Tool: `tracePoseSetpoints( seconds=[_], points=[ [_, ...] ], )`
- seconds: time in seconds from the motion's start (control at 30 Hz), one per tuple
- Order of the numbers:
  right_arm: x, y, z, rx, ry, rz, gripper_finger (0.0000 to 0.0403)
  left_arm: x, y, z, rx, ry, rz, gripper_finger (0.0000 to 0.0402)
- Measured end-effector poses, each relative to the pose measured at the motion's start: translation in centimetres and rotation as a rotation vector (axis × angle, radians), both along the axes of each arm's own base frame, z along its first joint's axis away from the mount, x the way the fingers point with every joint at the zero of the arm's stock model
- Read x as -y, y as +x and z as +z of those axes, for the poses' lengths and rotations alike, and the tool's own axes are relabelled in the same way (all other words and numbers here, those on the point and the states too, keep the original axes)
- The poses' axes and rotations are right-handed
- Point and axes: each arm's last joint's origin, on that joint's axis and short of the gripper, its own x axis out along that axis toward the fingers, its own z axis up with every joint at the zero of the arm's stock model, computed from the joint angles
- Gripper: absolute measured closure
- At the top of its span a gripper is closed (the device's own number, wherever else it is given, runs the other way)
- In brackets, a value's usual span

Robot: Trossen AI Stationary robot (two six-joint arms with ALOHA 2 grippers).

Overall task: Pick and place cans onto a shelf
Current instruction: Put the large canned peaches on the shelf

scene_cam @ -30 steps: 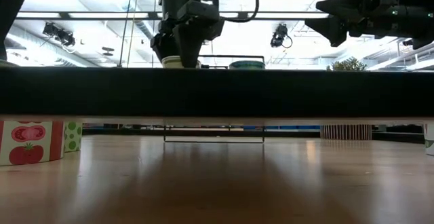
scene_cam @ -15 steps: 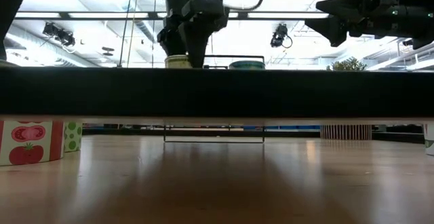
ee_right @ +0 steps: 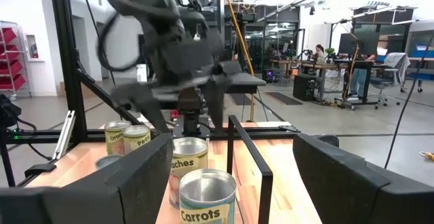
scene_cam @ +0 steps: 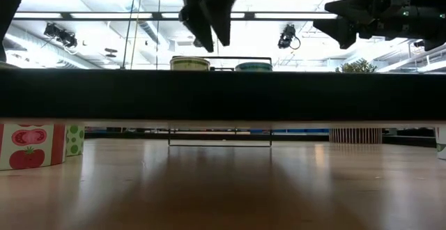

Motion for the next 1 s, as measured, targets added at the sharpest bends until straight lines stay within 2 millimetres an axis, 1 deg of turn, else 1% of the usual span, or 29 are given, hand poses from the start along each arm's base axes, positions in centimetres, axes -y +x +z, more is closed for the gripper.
tracePoseSetpoints(
  seconds=[0.1,0.2,0.27,0.33,0.47,0.6,0.73,0.9,1.0],
  points=[
    [0.0,0.0,0.0,-0.004,0.001,0.0,0.0089,1.4,-0.9,0.4,-0.073,0.009,-0.053,0.0042],
    [0.0,0.0,0.0,-0.005,0.001,0.0,0.0089,3.3,-1.8,0.3,-0.145,0.045,-0.094,0.0042],
    [0.0,0.0,-0.1,-0.005,0.001,0.0,0.0089,4.6,-2.6,0.3,-0.189,0.105,-0.121,0.0042],
    [0.0,0.0,0.0,-0.005,0.001,0.0,0.0089,5.7,-3.0,-0.2,-0.205,0.179,-0.143,0.0043],
    [0.0,0.0,0.0,-0.004,0.004,0.001,0.0089,7.3,-3.5,-1.2,-0.212,0.293,-0.183,0.0044],
    [0.0,0.0,0.0,0.0,0.003,0.001,0.0089,8.0,-3.7,-2.8,-0.222,0.338,-0.199,0.0044],
    [0.0,0.0,0.0,0.003,0.002,0.001,0.0089,8.0,-4.0,-4.0,-0.252,0.413,-0.214,0.0045],
    [0.0,0.0,0.0,0.003,0.001,0.001,0.0089,7.8,-3.9,-4.4,-0.235,0.513,-0.206,0.0045],
    [0.0,0.0,0.0,0.003,0.001,0.001,0.0089,7.6,-3.7,-4.4,-0.22,0.522,-0.205,0.0045]
  ],
)
